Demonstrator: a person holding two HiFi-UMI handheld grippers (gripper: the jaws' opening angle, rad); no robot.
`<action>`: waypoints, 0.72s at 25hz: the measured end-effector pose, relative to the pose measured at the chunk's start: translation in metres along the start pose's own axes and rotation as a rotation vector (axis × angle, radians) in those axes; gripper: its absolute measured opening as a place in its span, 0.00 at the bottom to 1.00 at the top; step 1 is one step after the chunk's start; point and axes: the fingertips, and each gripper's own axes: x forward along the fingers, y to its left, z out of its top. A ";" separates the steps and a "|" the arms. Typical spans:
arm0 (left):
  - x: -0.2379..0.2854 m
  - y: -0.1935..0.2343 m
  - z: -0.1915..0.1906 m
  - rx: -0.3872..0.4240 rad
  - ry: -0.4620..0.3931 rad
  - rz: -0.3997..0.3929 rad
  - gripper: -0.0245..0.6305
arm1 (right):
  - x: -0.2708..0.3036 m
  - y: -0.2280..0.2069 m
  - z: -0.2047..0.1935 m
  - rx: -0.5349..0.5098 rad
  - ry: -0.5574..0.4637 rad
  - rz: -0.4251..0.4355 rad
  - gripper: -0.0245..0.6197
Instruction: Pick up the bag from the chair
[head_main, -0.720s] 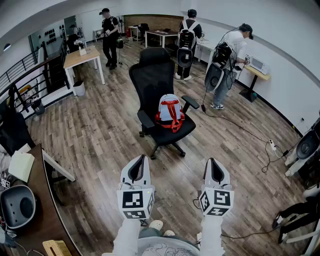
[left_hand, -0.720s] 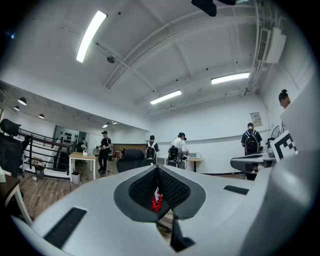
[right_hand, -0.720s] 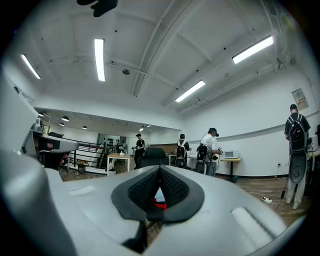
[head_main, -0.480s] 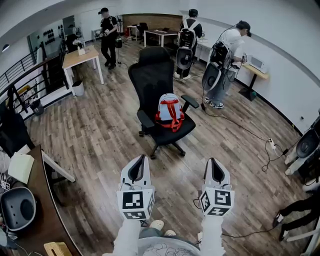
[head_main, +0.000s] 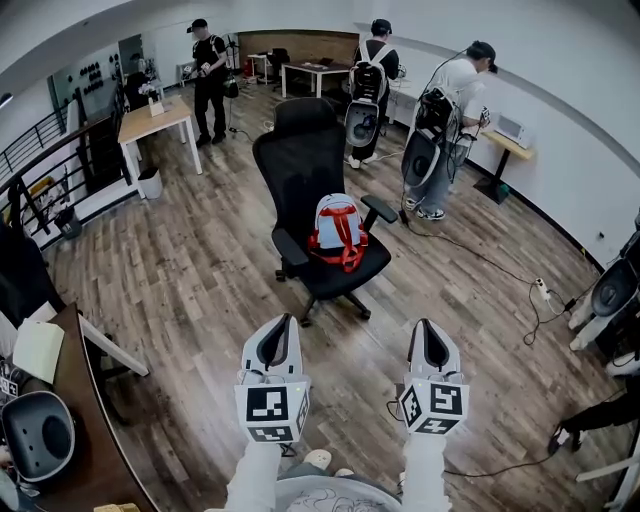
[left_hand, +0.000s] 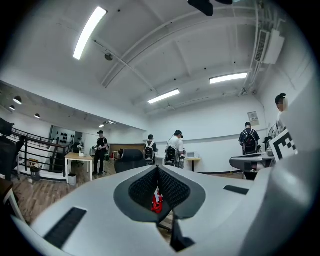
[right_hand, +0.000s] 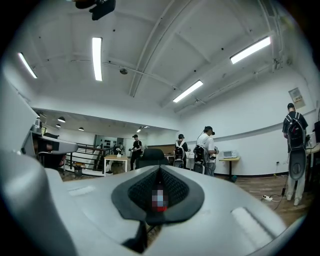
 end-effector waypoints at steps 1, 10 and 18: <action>0.004 0.003 -0.002 0.000 0.002 -0.002 0.05 | 0.004 0.000 -0.001 0.003 -0.002 -0.006 0.05; 0.042 0.026 -0.019 -0.011 0.034 -0.021 0.05 | 0.038 0.008 -0.023 0.016 0.032 -0.027 0.05; 0.101 0.035 -0.038 -0.025 0.072 -0.015 0.05 | 0.094 0.003 -0.045 0.027 0.075 0.018 0.05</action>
